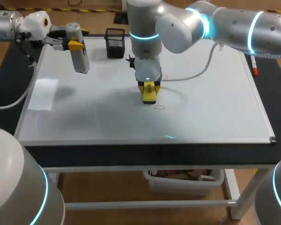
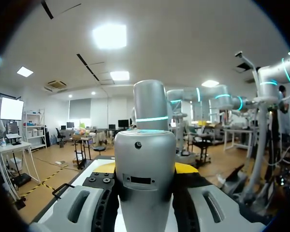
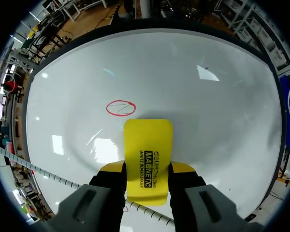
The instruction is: Pick up the inspection probe, press it on each red-marked spot on the whiteboard one by one, put down the probe, pick up the eraser, and wipe off all the red marks.
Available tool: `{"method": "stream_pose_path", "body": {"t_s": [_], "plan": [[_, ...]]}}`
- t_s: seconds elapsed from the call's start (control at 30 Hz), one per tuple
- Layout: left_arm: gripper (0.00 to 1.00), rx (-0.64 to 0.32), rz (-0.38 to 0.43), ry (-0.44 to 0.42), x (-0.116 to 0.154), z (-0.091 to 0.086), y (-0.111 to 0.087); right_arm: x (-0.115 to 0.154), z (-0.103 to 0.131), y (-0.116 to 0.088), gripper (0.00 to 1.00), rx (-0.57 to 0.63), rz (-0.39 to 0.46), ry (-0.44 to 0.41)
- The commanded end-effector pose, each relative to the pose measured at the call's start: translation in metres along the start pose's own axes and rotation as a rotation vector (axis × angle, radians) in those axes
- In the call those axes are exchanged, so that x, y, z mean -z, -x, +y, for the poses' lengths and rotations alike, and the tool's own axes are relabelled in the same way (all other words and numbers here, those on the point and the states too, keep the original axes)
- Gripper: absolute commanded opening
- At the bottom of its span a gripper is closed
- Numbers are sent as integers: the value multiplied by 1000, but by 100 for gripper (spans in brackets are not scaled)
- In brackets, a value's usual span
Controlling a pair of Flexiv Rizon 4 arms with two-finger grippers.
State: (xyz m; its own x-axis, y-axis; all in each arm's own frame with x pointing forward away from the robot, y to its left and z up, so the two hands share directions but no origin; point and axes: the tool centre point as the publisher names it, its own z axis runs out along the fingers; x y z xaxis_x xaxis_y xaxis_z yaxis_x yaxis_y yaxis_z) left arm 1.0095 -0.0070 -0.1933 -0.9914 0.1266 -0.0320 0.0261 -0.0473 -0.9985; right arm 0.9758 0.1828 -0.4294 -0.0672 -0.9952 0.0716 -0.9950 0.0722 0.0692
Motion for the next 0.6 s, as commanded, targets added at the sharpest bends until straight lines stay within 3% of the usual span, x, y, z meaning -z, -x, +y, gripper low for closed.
{"method": "stream_pose_path", "body": {"t_s": [0.03, 0.2, 0.33, 0.6], "plan": [[0, -2, -4, 3, -1, -2, -2, 0, -2, -4, 0, 0, 5, -4], [0, -2, -4, 3, -1, -2, -2, 4, -6, -5, 0, -9, 3, -10], [0, -2, -4, 3, -1, -2, -2, 24, -12, -11, 0, -31, -29, -43], [0, -2, -4, 3, -1, -2, -2, 66, -35, -51, 0, -103, -63, -118]]}}
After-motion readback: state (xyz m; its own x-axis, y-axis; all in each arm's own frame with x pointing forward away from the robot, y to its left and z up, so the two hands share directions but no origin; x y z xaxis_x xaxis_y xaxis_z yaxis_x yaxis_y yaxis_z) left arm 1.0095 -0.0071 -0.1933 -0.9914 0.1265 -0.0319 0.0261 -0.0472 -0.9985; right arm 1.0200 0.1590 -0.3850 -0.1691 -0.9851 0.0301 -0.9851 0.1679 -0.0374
